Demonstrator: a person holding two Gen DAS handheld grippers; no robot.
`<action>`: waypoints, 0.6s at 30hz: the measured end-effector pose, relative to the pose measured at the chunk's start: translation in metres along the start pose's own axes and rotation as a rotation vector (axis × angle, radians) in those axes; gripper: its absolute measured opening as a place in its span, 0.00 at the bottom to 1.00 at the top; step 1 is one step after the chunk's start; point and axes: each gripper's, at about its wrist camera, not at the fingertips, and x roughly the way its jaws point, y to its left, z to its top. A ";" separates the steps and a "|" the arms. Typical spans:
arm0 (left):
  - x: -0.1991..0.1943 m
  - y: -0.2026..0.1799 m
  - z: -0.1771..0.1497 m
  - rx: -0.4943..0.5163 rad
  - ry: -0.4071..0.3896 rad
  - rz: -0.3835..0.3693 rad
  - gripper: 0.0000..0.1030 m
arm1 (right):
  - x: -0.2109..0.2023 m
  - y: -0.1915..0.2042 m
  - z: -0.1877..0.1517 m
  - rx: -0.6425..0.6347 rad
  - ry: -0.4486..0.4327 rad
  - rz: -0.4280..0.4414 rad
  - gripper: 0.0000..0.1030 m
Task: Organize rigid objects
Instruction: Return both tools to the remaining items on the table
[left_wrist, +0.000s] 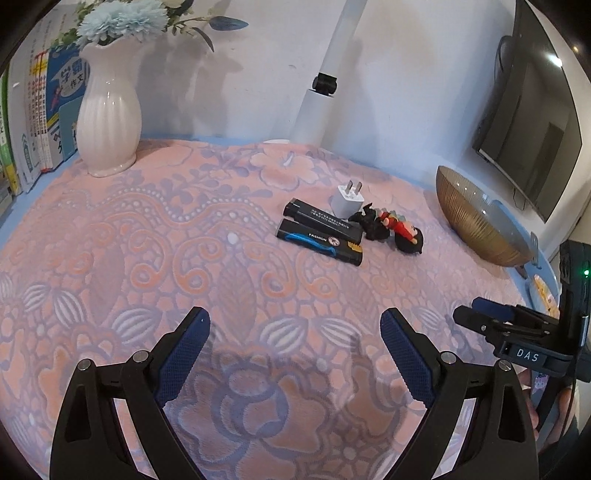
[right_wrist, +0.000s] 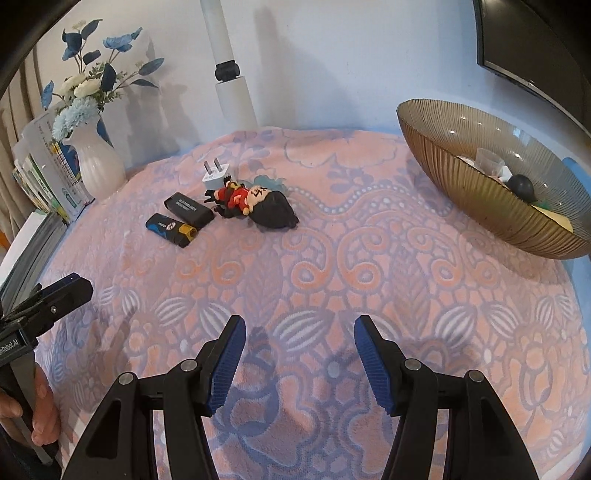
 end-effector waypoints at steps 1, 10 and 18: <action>0.000 -0.001 0.000 0.007 0.004 0.007 0.90 | 0.000 0.000 0.000 0.002 0.000 0.001 0.58; -0.008 -0.056 0.026 0.195 0.055 0.067 0.92 | -0.040 -0.008 0.048 0.037 0.077 0.050 0.58; 0.072 -0.084 0.050 0.254 0.088 0.257 0.91 | -0.012 -0.006 0.075 0.151 0.169 0.308 0.58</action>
